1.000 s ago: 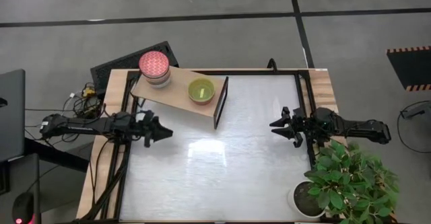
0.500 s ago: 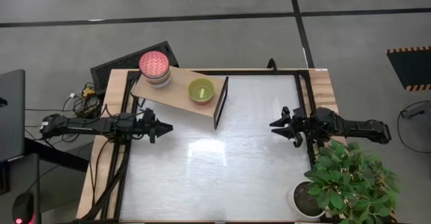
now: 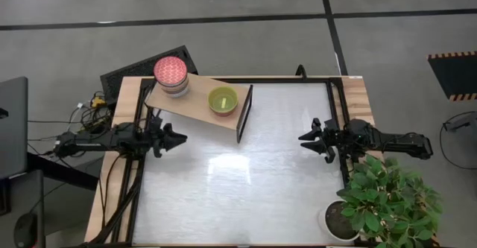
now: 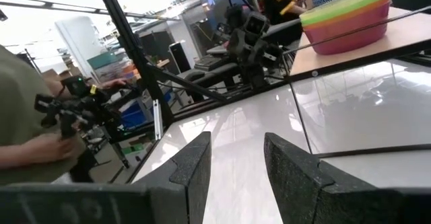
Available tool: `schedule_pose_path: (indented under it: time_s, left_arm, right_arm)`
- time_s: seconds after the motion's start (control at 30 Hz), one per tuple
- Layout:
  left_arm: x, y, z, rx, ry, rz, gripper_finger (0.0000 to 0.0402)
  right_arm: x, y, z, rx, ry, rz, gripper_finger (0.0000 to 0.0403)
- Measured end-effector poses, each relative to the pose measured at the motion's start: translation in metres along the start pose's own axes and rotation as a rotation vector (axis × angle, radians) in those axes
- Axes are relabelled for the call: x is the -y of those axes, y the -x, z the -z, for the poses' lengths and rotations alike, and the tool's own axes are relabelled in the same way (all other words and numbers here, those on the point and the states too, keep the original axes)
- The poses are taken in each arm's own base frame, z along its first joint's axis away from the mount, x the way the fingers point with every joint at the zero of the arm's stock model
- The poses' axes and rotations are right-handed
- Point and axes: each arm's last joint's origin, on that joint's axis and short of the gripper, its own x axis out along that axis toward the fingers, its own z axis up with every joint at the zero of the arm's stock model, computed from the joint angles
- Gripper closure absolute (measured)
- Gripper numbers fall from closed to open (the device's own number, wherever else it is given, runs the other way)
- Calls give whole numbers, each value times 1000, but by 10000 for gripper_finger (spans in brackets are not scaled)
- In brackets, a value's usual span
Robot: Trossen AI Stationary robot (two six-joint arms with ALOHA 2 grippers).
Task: Place and stack bowls onto a shelf
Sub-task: Return to Home Position
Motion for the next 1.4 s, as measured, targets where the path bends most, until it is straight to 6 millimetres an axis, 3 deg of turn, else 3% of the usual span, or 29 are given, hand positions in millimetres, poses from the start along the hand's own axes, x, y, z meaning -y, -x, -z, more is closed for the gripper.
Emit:
schedule_pose_path:
  time_s: [0.77, 1.4]
  left_arm:
    - [-1, 0, 6, -46, -990, 51, 303]
    - [-2, 0, 7, -50, -870, 39, 303]
  right_arm:
    - [1, -1, 2, -20, -2, 4, 239]
    - [1, -1, 2, -23, -3, 3, 239]
